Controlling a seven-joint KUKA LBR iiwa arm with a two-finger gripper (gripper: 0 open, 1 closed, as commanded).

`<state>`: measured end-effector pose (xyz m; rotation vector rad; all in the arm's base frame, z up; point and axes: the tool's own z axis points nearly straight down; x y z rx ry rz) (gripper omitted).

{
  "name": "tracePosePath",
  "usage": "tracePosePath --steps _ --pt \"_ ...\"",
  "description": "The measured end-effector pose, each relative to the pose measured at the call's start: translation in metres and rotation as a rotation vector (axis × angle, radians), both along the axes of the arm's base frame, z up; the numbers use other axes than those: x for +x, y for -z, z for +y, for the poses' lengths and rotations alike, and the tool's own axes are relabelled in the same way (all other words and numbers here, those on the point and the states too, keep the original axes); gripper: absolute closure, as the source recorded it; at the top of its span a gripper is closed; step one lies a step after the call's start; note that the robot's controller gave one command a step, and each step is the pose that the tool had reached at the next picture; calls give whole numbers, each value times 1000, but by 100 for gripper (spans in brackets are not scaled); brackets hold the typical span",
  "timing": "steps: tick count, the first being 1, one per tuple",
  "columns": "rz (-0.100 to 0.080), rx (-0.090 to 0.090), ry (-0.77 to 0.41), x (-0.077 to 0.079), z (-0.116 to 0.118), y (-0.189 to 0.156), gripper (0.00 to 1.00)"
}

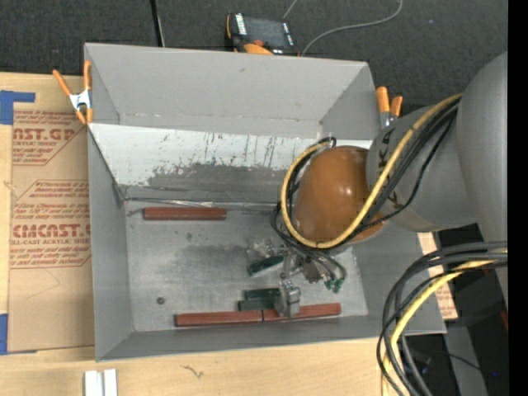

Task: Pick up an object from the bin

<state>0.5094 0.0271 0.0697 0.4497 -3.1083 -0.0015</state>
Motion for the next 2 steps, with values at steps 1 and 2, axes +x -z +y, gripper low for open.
tracePosePath --steps 1,2 --pt "-5 -3 69 33 -61 -3 0" --pt "-1 -1 62 33 -58 -4 100"
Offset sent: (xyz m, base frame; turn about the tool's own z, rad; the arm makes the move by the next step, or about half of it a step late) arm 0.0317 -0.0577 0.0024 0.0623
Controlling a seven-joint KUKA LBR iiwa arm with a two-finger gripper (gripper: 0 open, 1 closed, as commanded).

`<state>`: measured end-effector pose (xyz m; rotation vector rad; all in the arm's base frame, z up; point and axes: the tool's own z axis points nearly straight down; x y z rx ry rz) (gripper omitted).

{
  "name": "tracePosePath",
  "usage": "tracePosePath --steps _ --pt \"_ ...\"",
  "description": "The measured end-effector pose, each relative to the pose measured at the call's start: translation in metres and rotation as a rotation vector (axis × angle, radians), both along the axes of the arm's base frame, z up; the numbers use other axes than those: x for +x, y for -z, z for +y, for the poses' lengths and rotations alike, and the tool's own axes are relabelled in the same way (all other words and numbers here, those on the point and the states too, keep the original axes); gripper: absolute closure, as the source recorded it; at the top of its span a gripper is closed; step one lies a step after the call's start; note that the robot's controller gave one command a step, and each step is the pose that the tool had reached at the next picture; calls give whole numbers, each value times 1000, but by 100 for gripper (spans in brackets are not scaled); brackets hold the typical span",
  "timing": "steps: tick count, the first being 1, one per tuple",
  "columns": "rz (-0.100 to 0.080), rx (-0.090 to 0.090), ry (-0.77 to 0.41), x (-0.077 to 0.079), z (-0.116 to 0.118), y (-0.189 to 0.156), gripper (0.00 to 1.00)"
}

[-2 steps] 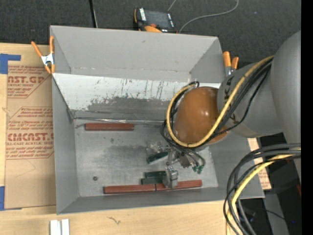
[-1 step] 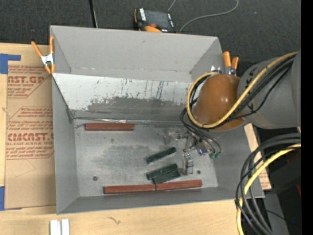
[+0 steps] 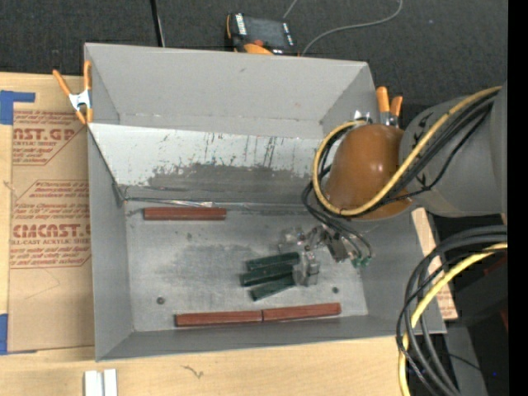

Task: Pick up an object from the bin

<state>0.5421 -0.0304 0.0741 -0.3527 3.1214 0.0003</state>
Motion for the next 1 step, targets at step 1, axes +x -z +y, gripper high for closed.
tracePosePath --steps 1 --pt "-12 -1 -187 20 25 -238 100"
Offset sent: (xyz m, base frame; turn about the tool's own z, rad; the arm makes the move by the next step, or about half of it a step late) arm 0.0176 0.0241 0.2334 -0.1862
